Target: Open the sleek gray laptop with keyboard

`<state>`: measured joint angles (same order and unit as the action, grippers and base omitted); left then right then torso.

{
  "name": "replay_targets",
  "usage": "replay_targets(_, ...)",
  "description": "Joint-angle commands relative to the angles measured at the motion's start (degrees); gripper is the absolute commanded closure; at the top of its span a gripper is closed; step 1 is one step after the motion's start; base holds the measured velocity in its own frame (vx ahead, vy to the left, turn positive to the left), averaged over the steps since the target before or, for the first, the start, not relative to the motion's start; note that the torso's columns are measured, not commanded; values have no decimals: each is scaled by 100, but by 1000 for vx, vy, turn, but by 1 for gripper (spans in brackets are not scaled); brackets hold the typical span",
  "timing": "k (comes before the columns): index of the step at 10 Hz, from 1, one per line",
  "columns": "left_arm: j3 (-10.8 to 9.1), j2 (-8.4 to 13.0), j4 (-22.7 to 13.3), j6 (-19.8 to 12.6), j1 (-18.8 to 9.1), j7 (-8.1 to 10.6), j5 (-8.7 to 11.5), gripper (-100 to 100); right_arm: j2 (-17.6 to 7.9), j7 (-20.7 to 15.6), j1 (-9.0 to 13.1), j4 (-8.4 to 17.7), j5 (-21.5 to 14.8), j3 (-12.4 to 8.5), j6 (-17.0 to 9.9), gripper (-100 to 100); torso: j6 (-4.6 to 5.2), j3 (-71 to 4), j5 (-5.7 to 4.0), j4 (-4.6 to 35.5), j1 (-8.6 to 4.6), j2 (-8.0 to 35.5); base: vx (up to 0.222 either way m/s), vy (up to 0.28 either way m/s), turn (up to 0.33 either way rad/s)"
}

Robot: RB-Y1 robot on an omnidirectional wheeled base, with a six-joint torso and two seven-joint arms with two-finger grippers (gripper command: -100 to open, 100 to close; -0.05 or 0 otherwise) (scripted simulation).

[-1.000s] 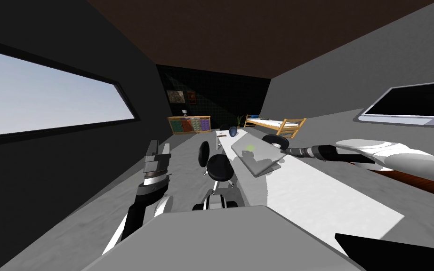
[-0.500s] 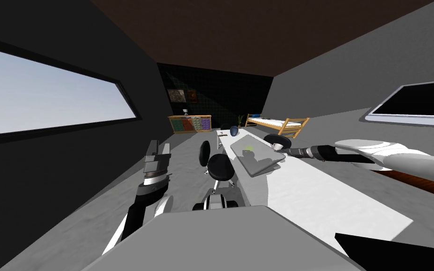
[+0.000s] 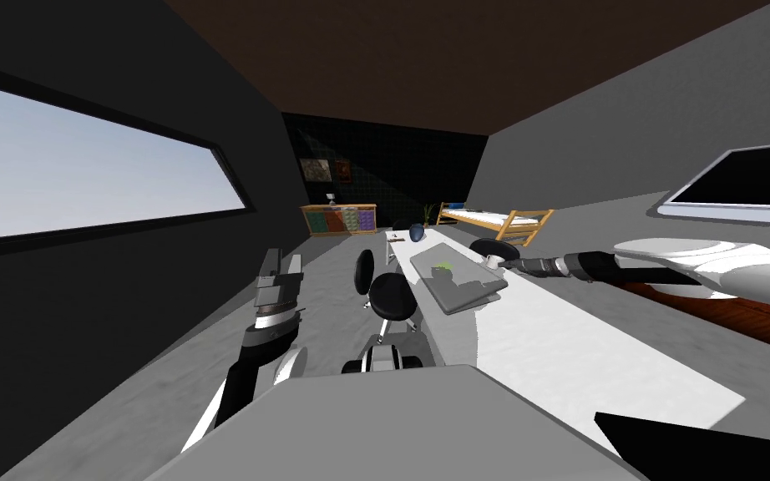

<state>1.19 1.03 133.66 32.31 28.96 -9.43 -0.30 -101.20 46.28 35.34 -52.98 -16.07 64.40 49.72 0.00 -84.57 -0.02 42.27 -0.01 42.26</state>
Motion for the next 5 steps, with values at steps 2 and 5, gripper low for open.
replay_targets(2,0,0,0,0,0,0,0,0,1,-1,0,0,-1,-1,-1,0,0,-2,1,0,0,-2,0,0,0)
replay_targets(5,0,0,0,0,0,0,0,0,1,-1,0,0,-1,-1,-1,0,0,1,2,1,2,3,0,0,0)
